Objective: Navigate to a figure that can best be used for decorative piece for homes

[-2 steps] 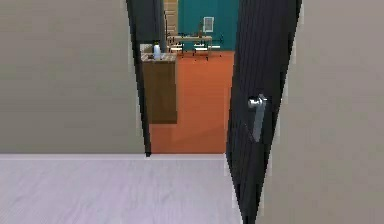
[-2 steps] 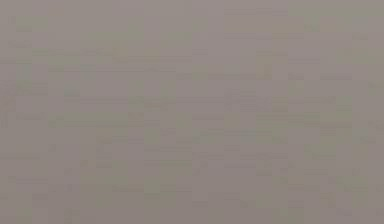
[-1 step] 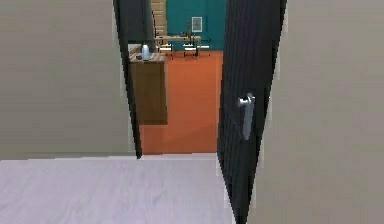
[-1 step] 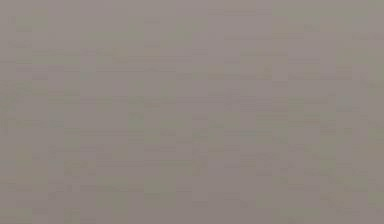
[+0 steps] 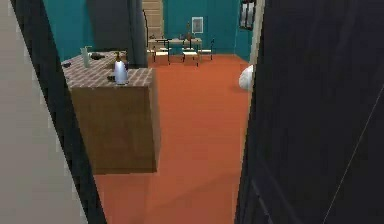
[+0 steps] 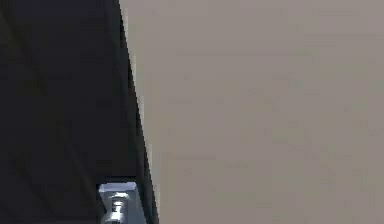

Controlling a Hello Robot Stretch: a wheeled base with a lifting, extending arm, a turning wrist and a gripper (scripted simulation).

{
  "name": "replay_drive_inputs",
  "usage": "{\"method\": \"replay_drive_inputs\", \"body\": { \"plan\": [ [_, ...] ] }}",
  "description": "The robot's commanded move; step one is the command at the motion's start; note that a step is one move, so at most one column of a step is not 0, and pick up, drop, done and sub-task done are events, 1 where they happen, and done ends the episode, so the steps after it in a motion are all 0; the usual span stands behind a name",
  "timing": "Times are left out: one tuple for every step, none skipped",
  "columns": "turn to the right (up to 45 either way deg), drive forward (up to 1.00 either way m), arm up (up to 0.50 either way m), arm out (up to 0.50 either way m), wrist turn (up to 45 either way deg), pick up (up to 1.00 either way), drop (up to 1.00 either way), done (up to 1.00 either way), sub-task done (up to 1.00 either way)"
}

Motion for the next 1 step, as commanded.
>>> {"method": "replay_drive_inputs", "body": {
  "plan": [
    [0.0, 1.0, 0.0, 0.0, 0.0, 0.0, 0.0, 0.0, 0.0]
  ]
}}
